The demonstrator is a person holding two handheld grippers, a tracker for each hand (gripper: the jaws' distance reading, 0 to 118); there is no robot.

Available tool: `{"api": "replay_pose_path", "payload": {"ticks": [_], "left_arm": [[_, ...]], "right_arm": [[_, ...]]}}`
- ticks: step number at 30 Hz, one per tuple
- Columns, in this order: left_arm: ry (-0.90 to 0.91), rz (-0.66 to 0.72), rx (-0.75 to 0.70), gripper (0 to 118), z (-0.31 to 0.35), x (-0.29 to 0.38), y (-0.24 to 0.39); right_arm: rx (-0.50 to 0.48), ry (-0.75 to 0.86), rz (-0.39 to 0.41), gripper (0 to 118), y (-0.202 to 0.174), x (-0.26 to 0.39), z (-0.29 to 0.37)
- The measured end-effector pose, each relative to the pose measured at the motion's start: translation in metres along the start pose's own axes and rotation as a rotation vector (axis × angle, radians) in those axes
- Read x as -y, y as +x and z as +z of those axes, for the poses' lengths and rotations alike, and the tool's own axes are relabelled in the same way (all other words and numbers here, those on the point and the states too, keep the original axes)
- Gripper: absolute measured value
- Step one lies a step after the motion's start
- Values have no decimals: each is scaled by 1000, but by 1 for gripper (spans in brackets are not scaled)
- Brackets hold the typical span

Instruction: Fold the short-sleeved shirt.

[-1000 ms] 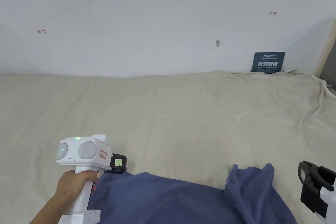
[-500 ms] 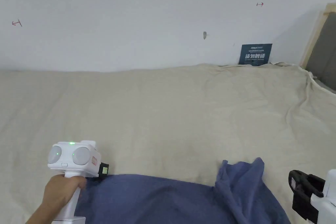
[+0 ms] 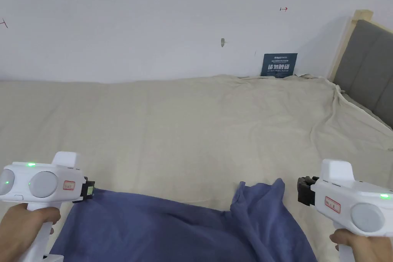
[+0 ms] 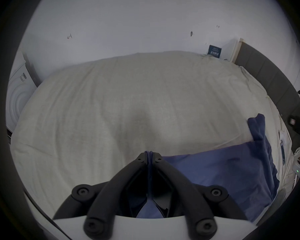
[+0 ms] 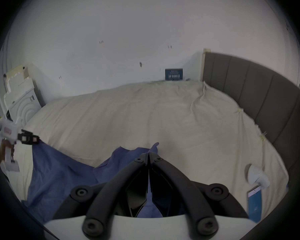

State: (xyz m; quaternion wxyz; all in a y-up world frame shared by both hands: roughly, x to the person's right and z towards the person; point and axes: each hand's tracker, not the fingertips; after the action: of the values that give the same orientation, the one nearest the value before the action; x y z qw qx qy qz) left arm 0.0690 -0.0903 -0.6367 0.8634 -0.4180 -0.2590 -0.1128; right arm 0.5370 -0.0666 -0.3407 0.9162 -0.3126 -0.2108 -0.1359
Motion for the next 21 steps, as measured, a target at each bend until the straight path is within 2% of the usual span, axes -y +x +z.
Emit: {"api": "replay_pose_path", "payload": {"ticks": [1, 5, 6, 9, 17, 18, 20, 21], "left_arm": [[6, 2, 0, 1, 6, 1, -2], [21, 9, -11, 1, 23, 6, -8], [23, 12, -12, 1, 25, 7, -8], [15, 11, -18, 1, 30, 12, -11], [4, 20, -21, 1, 28, 20, -14], [2, 20, -20, 1, 26, 21, -14], [1, 22, -18, 1, 27, 22, -14], [0, 23, -18, 1, 27, 23, -14]], "right_arm": [[-7, -43, -4, 11, 3, -2, -12], [37, -180, -5, 86, 13, 1, -60], [44, -208, -9, 89, 15, 3, -68], [79, -252, -17, 89, 13, 11, -83], [88, -334, 12, 86, 3, 24, -111], [90, -346, 18, 81, 1, 27, -113], [93, -360, 46, 56, 4, 35, -123], [111, -327, 70, 56, 1, 36, -121]]}}
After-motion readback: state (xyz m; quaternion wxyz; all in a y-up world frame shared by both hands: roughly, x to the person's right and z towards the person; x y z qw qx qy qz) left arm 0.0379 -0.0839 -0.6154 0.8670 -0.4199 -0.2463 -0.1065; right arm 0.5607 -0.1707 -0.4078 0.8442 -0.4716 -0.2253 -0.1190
